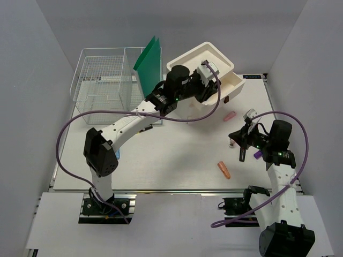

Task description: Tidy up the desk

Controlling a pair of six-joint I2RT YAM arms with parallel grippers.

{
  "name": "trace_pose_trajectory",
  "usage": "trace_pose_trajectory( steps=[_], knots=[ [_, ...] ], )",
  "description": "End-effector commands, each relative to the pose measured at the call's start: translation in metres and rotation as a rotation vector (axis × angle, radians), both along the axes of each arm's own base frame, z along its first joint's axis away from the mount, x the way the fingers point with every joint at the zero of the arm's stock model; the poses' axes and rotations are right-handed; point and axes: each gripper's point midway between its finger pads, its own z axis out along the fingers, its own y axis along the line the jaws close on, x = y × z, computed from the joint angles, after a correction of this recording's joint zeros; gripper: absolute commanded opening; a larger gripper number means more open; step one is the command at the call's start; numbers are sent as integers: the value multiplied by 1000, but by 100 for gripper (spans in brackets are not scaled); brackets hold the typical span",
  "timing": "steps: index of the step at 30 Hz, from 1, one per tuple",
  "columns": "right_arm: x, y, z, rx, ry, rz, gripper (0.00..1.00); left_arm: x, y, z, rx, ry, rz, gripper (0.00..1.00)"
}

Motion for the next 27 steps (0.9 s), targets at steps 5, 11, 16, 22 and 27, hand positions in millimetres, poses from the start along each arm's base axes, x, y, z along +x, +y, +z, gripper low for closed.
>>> trace_pose_trajectory(
  steps=[5, 11, 16, 22, 27],
  knots=[
    [5, -6, 6, 1, -38, -29, 0, 19, -16, 33, -119, -67, 39, 3],
    [6, -10, 5, 4, -34, -44, 0, 35, -24, 13, -98, -43, 73, 11],
    [6, -13, 6, 5, -35, -50, 0, 39, -24, 6, -88, -30, 96, 30],
    [6, -13, 6, 10, -37, -47, 0, 40, -22, 17, -100, -34, 105, 52],
    [5, -15, 6, 12, -34, -47, 0, 35, -23, 38, -118, -41, 83, 61]
  ],
)
